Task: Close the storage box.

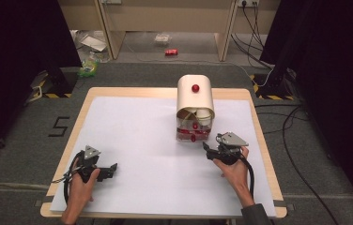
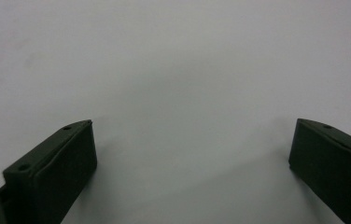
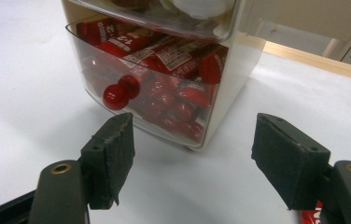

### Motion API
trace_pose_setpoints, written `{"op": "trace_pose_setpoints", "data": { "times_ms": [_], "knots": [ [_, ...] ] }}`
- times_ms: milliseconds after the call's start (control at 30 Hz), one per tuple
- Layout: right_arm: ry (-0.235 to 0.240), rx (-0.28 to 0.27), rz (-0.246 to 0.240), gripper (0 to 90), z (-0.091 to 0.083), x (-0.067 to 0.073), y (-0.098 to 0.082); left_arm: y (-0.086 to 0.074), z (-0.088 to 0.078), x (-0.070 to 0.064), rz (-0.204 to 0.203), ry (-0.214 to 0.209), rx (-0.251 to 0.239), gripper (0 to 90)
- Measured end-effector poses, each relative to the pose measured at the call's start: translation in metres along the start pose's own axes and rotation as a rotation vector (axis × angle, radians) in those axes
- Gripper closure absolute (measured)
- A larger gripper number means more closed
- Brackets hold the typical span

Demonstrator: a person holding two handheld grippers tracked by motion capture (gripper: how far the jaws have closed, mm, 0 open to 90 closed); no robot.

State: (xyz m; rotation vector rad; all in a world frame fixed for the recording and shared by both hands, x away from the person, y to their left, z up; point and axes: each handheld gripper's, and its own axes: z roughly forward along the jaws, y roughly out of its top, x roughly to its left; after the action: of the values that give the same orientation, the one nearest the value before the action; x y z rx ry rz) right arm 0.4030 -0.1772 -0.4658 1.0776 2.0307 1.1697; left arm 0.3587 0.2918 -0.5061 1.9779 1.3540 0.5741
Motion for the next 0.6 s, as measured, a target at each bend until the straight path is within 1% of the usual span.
{"op": "trace_pose_setpoints", "data": {
  "times_ms": [400, 467, 600],
  "knots": [
    [0.014, -0.007, -0.009, 29.3, -0.007, 0.003, 0.002, 0.0, 0.0, 0.0, 0.0, 0.0, 0.0, 0.3],
    [0.019, -0.003, -0.002, 28.8, -0.008, 0.004, 0.002, 0.0, 0.0, 0.0, -0.001, 0.0, 0.0, 0.3],
    [0.034, 0.006, -0.006, 28.0, -0.012, 0.007, -0.001, 0.0, 0.0, 0.0, -0.001, -0.001, 0.0, 0.3]
  ]
}}
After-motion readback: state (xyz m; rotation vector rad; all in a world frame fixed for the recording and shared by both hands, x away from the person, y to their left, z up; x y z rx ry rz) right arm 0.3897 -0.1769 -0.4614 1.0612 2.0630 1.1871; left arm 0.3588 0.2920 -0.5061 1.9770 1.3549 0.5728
